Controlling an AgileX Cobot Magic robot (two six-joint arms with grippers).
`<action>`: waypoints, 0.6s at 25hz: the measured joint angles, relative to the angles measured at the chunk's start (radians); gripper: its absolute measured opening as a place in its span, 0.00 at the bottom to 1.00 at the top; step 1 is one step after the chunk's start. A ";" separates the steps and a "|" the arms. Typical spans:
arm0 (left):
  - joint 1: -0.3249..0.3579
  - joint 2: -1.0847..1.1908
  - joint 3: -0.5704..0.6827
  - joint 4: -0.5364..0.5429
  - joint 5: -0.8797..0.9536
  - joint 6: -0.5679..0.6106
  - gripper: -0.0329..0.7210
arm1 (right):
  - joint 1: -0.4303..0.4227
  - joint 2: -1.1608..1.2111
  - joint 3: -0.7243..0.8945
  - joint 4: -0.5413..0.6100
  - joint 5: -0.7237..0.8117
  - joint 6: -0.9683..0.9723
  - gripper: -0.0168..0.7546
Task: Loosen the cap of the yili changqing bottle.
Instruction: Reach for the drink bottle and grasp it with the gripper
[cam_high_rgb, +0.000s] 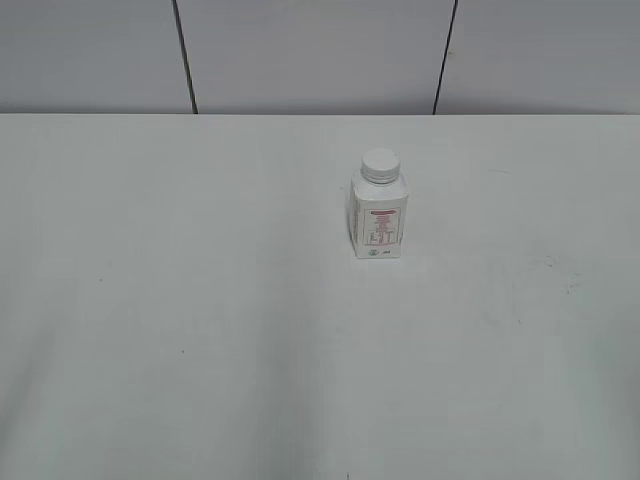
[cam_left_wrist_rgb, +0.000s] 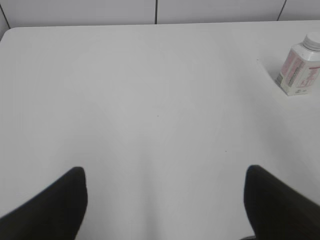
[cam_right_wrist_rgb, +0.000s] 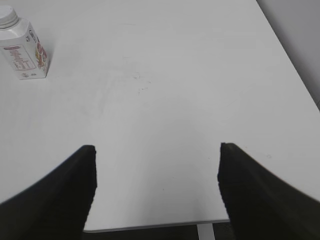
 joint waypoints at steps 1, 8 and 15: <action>0.000 0.000 0.000 0.000 0.000 0.000 0.82 | 0.000 0.000 0.000 0.000 0.000 0.000 0.79; 0.000 0.000 0.000 0.000 0.000 0.000 0.82 | 0.000 0.000 0.000 0.000 0.000 0.000 0.79; 0.000 0.000 0.000 0.000 0.000 0.000 0.82 | 0.000 0.000 0.000 0.000 0.000 0.000 0.79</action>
